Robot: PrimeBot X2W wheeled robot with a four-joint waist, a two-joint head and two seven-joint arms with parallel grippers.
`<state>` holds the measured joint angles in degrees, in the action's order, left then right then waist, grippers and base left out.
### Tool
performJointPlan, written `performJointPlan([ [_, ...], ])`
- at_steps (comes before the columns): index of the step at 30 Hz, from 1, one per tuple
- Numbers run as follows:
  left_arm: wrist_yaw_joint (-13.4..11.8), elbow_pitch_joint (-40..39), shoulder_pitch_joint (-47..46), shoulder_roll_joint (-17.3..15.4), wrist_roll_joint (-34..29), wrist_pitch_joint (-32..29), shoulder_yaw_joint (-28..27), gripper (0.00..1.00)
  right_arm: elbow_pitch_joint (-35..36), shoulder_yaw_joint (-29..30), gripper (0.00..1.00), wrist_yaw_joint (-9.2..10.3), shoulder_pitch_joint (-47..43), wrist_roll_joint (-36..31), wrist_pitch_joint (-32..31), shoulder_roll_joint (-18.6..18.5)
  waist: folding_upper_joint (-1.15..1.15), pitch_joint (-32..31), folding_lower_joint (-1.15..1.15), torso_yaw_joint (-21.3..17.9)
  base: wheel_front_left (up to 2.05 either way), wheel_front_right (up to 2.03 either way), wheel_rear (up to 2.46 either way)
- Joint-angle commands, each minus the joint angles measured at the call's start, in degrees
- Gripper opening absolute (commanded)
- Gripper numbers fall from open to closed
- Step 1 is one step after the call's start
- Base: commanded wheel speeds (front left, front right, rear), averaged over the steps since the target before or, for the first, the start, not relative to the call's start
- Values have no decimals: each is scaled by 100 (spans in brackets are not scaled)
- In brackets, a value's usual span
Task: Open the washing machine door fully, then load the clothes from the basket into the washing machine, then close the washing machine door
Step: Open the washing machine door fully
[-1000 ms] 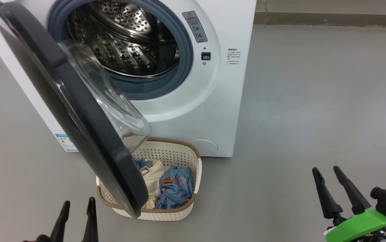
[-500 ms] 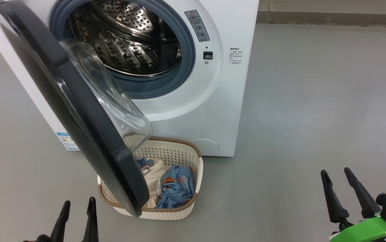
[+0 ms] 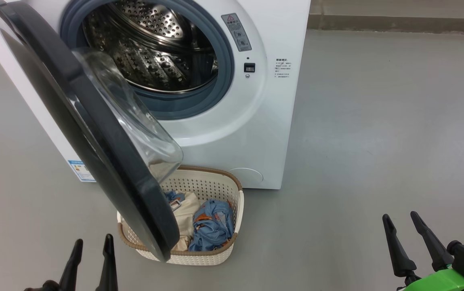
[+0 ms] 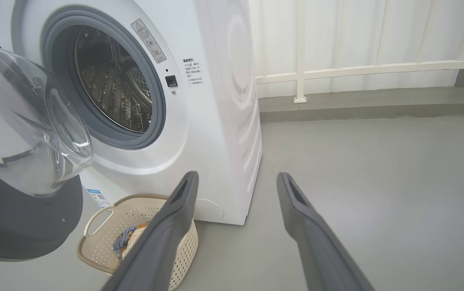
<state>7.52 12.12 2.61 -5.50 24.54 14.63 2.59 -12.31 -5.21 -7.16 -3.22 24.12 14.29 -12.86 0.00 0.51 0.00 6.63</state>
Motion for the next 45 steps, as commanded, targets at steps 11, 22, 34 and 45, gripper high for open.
performJointPlan([
  [11, -3, -841, -336, 100, -179, 37, -468, 0, 132, -56, 100, -33, 13, -37, 71, -78, 0, 11, 0, 50, 0, 0, 0],
  [22, -4, -3047, -277, 220, -833, 37, 136, 0, 138, -94, 100, -33, 23, -42, 71, -81, 0, 27, 0, 68, 0, 0, 0],
  [34, -50, -2370, -618, 259, -206, 1, 1812, 0, 128, -216, 100, -33, 107, -63, 71, -77, 0, 80, 0, -33, 0, 0, 0],
  [45, -167, -1146, -914, 261, 403, 34, 1840, 0, 104, -312, 100, -33, 140, -25, 71, -44, 0, 46, 0, -147, 0, 0, 0],
])
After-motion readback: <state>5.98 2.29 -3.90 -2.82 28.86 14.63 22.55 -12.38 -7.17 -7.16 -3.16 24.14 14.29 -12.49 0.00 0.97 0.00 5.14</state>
